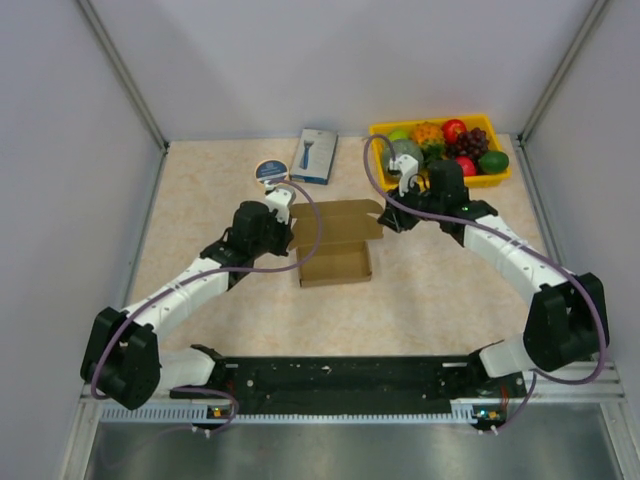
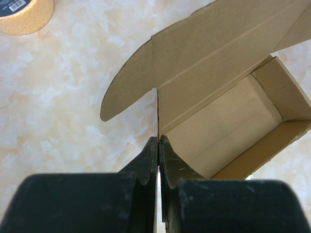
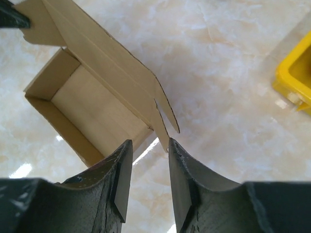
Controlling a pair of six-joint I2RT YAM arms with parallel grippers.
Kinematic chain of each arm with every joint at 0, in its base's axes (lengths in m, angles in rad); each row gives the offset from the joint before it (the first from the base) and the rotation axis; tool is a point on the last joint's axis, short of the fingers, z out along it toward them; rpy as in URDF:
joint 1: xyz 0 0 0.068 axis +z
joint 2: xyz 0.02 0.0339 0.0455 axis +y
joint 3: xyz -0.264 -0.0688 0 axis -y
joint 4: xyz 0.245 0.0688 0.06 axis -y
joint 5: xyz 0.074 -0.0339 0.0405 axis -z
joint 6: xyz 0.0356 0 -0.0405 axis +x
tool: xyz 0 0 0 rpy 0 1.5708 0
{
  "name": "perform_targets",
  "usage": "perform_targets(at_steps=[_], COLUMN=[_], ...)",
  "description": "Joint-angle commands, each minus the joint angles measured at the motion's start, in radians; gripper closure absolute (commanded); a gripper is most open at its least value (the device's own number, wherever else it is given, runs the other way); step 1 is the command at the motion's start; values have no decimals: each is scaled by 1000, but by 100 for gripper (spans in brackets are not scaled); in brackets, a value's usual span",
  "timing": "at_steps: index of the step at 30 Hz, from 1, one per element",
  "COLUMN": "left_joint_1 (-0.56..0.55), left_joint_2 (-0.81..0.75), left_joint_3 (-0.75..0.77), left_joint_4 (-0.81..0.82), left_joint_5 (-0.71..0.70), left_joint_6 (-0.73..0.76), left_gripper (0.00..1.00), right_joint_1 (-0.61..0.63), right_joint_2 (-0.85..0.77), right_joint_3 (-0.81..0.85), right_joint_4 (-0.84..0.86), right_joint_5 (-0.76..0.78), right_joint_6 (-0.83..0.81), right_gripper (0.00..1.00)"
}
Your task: Fold the paper box
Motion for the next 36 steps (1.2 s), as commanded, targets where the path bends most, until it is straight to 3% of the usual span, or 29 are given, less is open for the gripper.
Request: perform_targets(at_steps=[1, 9, 21, 25, 32, 36], left_joint_1=[-7, -10, -16, -19, -68, -113], left_joint_2=[-37, -37, -37, -40, -49, -57], left_joint_3=[-9, -13, -13, -12, -18, -41], left_joint_4=[46, 49, 47, 46, 60, 112], left_joint_5=[-19, -30, -33, -45, -151, -287], left_joint_6=[20, 28, 31, 25, -69, -197], left_gripper=[100, 100, 100, 100, 100, 100], right_joint_1=[-7, 56, 76, 88, 122, 200], right_joint_2=[41, 72, 138, 143, 110, 60], right_joint_3=[42, 22, 35, 35, 10, -33], right_joint_4=[-12, 48, 65, 88, 99, 116], right_joint_5=[-107, 50, 47, 37, 88, 224], right_joint_6=[-124, -175, -175, -111, 31, 100], right_gripper=[65, 59, 59, 68, 100, 100])
